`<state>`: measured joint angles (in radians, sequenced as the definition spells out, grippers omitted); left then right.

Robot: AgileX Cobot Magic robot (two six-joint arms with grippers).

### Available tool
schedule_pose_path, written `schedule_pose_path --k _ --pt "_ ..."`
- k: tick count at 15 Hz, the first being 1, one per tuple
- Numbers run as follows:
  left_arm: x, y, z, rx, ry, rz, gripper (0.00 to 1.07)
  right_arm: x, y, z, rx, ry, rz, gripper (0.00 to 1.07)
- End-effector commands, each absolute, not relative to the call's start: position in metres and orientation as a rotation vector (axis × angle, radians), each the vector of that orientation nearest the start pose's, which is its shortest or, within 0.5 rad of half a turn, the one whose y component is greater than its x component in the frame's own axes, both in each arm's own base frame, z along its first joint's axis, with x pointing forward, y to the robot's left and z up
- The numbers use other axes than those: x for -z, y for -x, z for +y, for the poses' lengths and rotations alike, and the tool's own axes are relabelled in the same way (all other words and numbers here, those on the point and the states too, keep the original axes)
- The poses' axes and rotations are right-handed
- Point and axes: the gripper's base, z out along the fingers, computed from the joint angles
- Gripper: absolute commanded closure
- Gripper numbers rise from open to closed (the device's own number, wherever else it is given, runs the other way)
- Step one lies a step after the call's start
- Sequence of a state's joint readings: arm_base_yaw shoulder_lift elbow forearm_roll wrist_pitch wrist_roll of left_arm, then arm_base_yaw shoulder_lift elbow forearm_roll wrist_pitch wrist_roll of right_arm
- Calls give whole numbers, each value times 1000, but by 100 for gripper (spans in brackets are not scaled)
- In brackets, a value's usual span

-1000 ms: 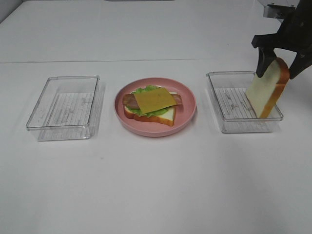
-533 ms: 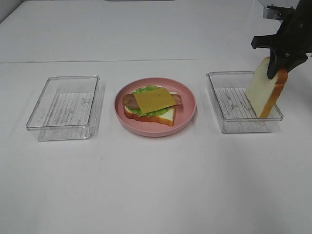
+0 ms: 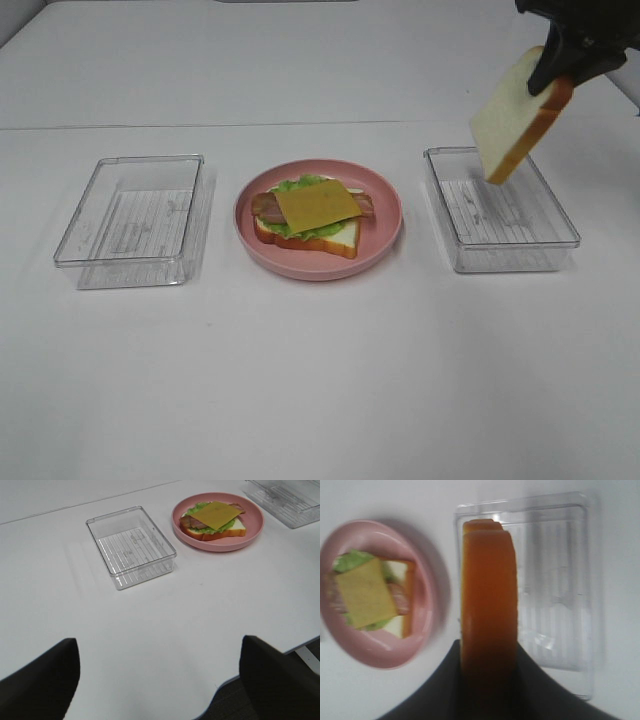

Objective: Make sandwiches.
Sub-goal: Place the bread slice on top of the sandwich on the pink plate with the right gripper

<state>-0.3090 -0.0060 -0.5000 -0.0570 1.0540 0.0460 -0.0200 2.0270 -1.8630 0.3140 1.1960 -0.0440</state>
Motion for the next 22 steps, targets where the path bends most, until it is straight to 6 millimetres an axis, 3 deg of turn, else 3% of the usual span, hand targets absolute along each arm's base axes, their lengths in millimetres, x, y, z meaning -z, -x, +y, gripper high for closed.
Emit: schedule_pose_path --k 1,2,3,4,6,9,14,22 --pt "-278 7 -3 243 -357 1991 24 -291 -436 34 -689 -17 2732 107" --pt "-278 7 -3 243 -357 1991 24 -290 -435 40 -801 -19 2704 107" --pt "-278 7 -3 243 -357 1991 24 -290 -435 40 -801 -19 2704 107" --pt "-278 7 -3 243 -357 1991 24 -267 -432 52 -1033 -96 2658 107" --pt "-278 7 -3 243 -357 1991 24 -239 -424 63 -1165 -135 2631 107" --pt "-278 7 -3 243 -357 1991 24 -209 -413 94 -1210 -163 2602 107" --pt "-278 7 -3 243 -357 1991 24 -184 -408 156 -1201 -201 2574 107" --pt "-278 7 -3 243 -357 1991 24 -126 -416 165 -1280 -442 2624 107"
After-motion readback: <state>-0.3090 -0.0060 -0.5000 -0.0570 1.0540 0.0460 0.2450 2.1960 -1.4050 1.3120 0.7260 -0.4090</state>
